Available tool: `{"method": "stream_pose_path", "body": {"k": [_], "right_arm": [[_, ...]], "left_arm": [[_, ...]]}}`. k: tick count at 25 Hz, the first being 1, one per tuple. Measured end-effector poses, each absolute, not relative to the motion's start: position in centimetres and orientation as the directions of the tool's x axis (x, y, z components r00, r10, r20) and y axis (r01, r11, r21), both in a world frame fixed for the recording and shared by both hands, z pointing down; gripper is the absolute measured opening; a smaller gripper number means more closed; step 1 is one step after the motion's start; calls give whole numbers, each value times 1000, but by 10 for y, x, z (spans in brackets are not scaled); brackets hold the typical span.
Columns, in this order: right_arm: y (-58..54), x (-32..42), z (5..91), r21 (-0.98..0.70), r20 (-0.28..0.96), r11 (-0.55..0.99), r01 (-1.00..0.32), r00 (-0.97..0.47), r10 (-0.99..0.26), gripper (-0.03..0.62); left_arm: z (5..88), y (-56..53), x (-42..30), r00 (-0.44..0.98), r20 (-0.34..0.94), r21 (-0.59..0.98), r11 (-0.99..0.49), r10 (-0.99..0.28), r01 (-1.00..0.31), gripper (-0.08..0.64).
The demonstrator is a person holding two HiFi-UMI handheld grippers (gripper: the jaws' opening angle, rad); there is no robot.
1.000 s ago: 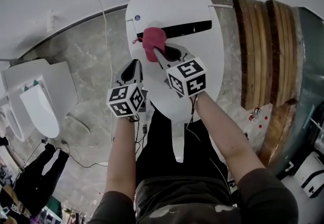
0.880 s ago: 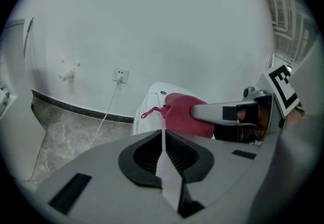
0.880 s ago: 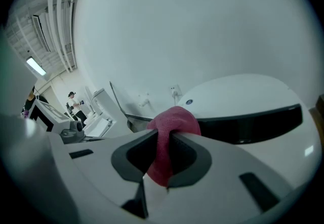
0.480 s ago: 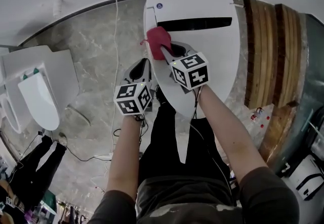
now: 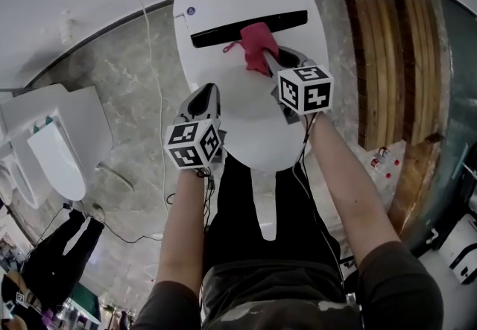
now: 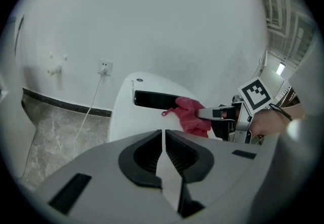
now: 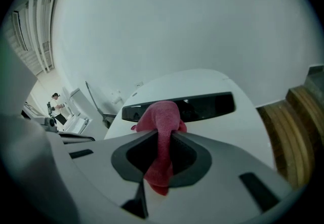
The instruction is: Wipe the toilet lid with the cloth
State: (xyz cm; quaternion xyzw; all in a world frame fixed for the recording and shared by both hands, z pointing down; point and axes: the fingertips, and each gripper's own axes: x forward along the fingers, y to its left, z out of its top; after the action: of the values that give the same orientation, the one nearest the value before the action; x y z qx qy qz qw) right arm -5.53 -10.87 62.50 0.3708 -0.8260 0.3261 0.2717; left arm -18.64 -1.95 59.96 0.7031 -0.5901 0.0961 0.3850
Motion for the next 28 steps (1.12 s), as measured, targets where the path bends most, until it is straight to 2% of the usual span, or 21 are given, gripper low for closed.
{"method": "stream_pose_path", "body": {"k": [10,17,22,28], "right_arm": [[-136,87,634,-320,703,403,-857,-500,-506,49],[-129,144,646,-295,722,430,-853,-494,-484,49],[-118,127,627,-321,682,458,-829,-538,-496,49],[-58,11,593,-357,618,640,-680,-686,-384,49]], "left_arm": [[595,-57,-80,335,564,415,-92,-755,-905,28],[594,-48,-27,335,563,431,-77,-755,-899,28],[592,-17,-39,310,576,414,-57,-757,-908,28],[595,23,-103,256,598,391,-3,-760,-921,28]]}}
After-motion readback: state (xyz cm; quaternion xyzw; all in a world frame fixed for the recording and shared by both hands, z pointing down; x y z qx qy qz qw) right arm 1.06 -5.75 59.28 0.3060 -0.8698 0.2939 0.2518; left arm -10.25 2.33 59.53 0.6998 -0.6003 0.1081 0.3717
